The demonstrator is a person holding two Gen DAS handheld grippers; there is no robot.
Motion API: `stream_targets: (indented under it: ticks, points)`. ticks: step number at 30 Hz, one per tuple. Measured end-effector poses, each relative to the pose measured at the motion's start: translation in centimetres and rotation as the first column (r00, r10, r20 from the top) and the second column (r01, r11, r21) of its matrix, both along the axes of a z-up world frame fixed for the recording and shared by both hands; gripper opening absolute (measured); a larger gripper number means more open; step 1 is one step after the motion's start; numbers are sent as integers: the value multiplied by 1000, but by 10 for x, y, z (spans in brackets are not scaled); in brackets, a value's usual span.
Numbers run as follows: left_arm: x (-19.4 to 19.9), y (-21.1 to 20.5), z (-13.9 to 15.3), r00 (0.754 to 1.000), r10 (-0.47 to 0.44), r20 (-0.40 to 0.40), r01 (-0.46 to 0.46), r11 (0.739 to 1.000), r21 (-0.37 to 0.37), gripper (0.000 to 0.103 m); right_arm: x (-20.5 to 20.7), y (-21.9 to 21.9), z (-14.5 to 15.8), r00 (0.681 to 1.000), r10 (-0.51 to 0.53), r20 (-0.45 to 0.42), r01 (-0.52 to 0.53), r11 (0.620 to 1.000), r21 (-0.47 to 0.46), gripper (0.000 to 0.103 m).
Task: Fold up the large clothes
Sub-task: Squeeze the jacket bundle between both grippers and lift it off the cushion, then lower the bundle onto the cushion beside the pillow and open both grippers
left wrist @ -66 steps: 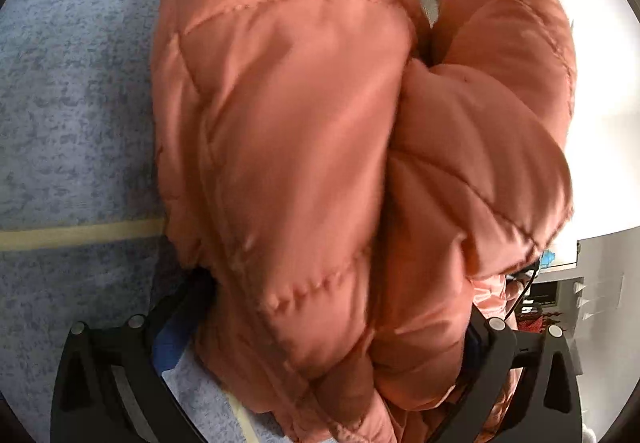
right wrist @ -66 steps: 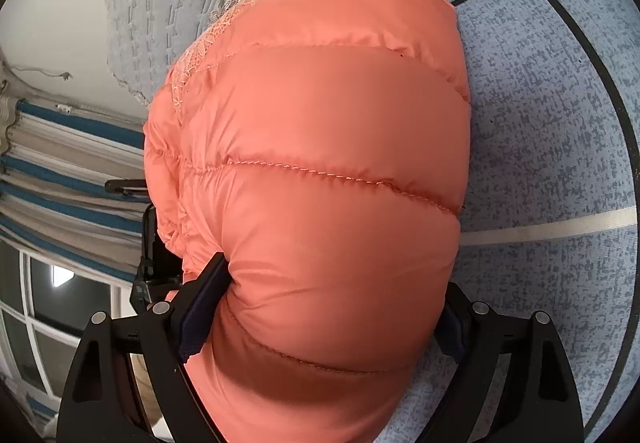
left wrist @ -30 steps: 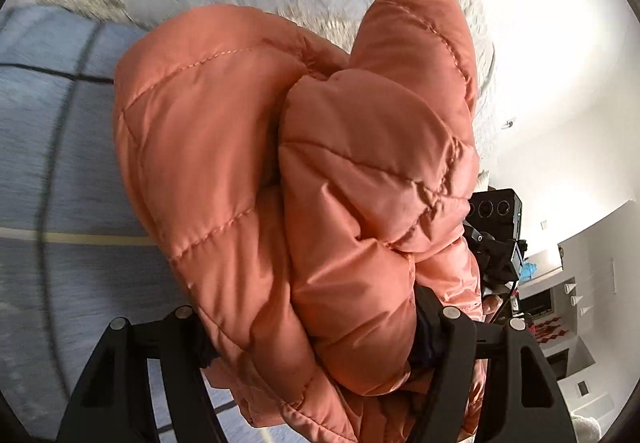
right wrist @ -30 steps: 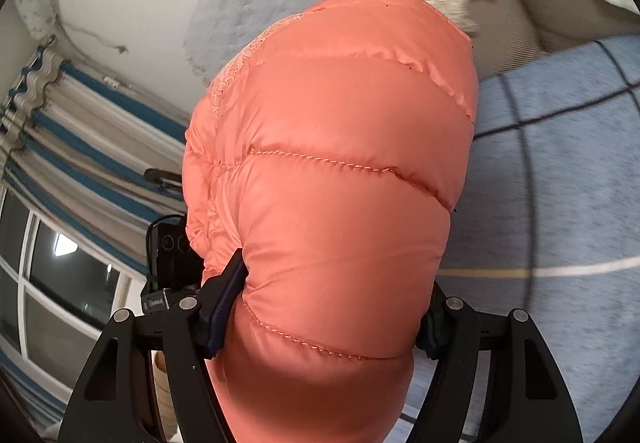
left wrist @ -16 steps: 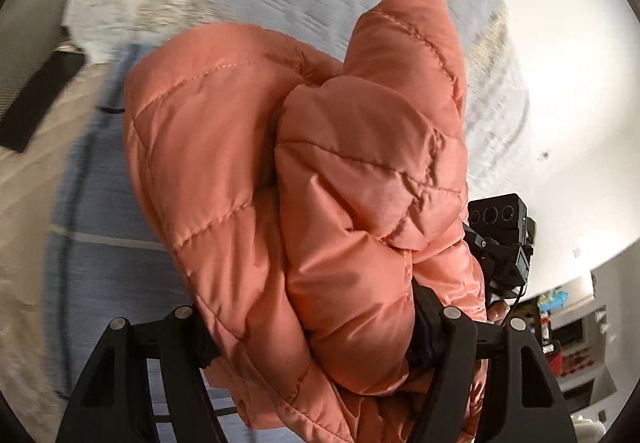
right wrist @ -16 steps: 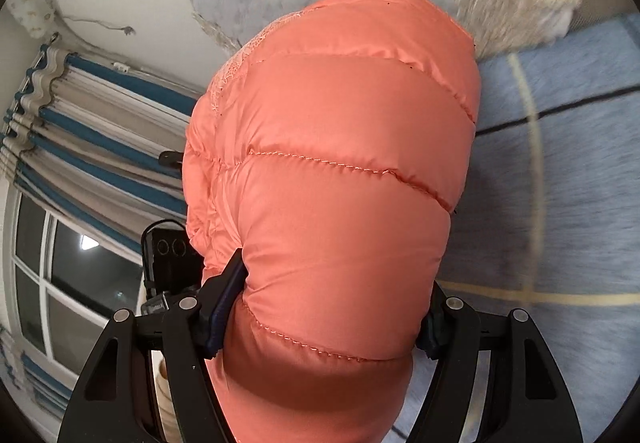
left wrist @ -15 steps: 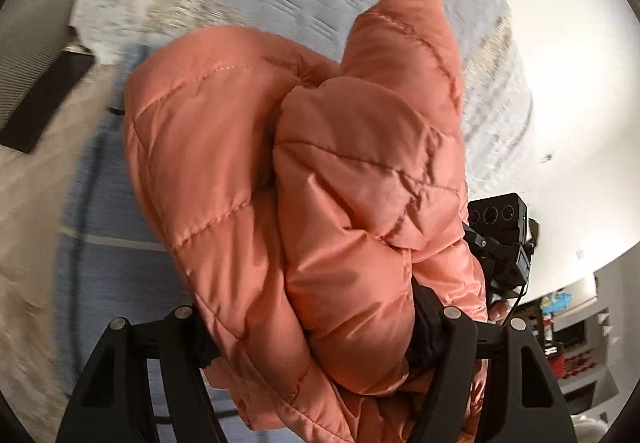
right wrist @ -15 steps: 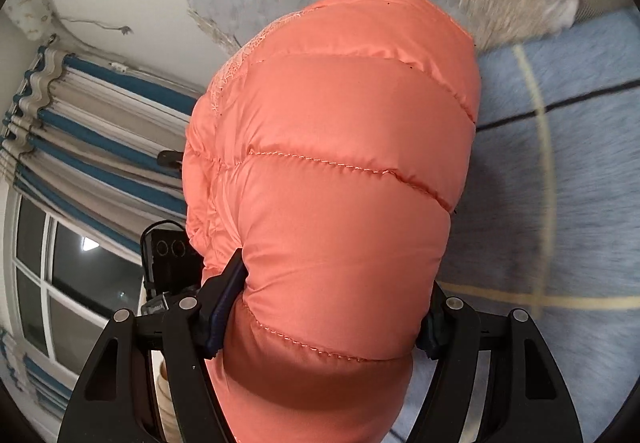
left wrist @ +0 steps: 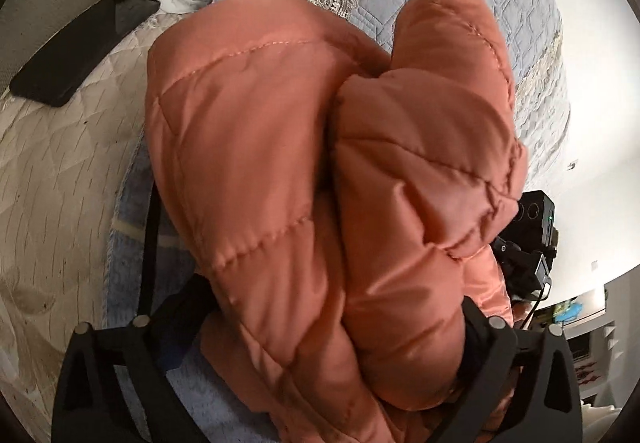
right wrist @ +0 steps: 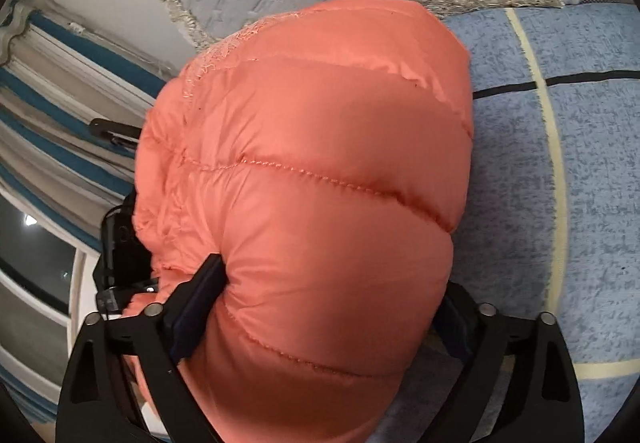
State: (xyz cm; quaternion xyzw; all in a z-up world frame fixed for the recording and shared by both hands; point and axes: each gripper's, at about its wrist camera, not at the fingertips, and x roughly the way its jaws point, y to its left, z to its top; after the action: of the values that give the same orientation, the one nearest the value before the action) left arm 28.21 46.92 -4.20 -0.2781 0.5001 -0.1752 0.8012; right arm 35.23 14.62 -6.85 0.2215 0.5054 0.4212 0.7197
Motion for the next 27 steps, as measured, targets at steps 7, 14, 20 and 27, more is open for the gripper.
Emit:
stream_targets:
  ticks: [7, 14, 20, 27]
  points:
    - [-18, 2, 34, 999, 27, 38, -26, 999, -23, 103, -15, -7, 43, 989, -41, 145, 63, 987, -151, 98]
    - [-56, 21, 97, 980, 136, 147, -141, 990, 24, 102, -55, -10, 100, 875, -42, 483, 209, 931, -298, 98]
    - [-79, -5, 144, 968, 129, 215, -157, 980, 121, 102, -100, 14, 132, 782, 7, 623, 237, 921, -308, 98]
    - [-86, -43, 148, 966, 100, 240, -148, 970, 193, 102, -112, 90, 130, 796, 156, 584, 61, 940, -334, 96]
